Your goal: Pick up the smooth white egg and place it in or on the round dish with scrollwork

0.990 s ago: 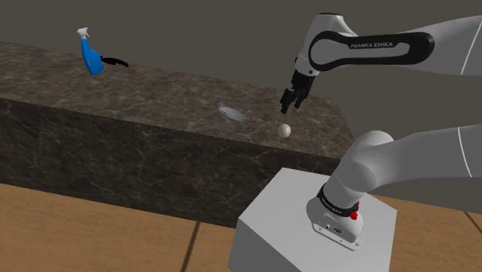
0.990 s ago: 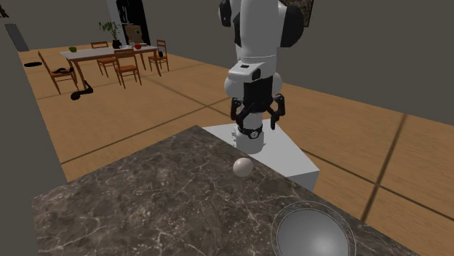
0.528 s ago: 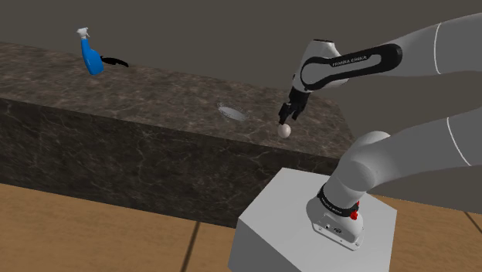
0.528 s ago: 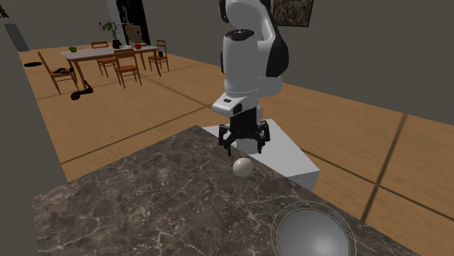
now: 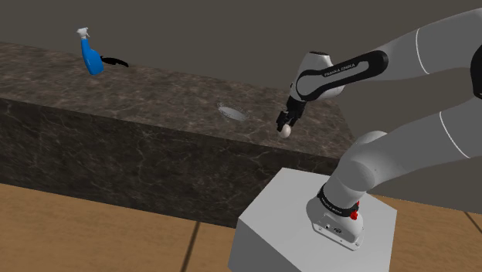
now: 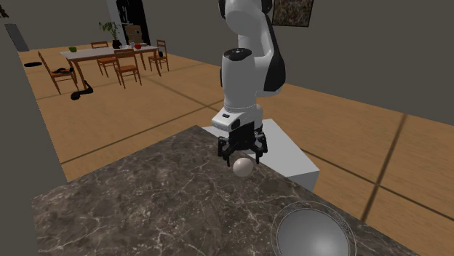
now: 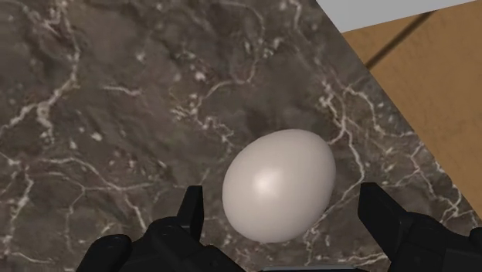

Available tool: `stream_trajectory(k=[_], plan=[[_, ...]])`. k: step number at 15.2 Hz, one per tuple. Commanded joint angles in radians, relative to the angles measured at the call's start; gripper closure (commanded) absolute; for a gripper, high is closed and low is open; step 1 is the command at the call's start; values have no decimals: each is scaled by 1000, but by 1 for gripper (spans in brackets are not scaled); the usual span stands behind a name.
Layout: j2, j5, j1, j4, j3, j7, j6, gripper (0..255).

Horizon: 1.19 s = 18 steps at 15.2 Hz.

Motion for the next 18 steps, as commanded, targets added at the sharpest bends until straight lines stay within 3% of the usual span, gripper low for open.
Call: stream_trajectory(k=[1,7,8,18], plan=[[10,1,2,-5,-2,-1,15,0],[10,1,2,-5,-2,-1,15,0],[10,1,2,-5,-2,-1,15,255],[-2,0,0,2,1,1,-4,255]])
